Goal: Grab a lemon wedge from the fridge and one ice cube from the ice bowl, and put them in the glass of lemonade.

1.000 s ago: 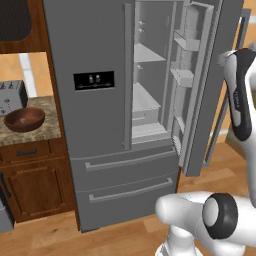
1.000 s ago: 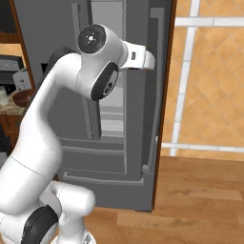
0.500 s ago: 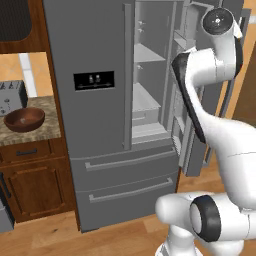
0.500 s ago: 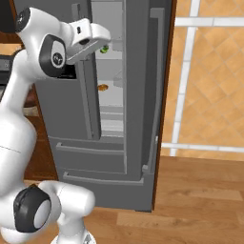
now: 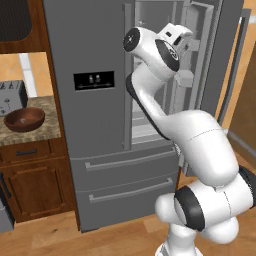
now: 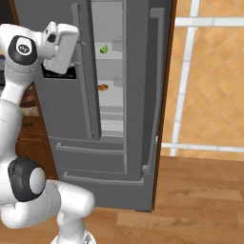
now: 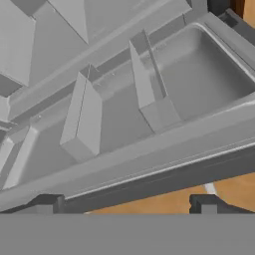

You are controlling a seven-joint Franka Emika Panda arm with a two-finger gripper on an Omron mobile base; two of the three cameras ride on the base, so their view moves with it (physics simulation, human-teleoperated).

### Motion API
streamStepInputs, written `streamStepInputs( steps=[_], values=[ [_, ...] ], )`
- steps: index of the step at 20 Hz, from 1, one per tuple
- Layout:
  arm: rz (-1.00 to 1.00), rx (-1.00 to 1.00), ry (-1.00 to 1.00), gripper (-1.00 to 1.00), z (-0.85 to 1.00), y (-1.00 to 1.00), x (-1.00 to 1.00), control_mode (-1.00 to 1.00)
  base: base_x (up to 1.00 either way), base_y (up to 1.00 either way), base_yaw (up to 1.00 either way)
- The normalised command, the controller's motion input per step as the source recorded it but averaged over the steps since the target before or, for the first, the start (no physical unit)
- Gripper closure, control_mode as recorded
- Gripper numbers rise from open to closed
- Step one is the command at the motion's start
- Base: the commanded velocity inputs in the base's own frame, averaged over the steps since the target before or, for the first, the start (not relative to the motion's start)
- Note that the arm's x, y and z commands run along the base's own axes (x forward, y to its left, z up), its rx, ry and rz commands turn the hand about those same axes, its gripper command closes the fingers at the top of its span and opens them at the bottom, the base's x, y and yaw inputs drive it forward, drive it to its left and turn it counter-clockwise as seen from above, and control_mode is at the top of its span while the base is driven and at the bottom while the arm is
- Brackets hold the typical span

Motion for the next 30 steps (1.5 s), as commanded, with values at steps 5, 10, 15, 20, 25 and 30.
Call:
streamStepInputs(
  steps=[5, 10, 15, 20, 25, 30],
  values=[
    [-0.05, 0.00, 0.00, -1.00, -0.30, -0.28, 0.46, -1.00, 0.00, 0.00, 0.00],
    [0.00, 0.00, 0.00, -1.00, -0.32, -0.12, 0.79, -1.00, 0.00, 0.00, 0.00],
    [-0.03, 0.00, 0.02, -1.00, -0.02, -0.53, 0.32, -1.00, 0.00, 0.00, 0.00],
    [-0.07, 0.00, 0.01, -1.00, 0.00, -0.71, 0.13, -1.00, 0.00, 0.00, 0.00],
    [-0.07, 0.00, 0.00, -1.00, -0.04, -0.75, 0.04, -1.00, 0.00, 0.00, 0.00],
    [-0.04, 0.00, 0.00, -1.00, 0.00, -0.75, 0.06, -1.00, 0.00, 0.00, 0.00]
  ],
)
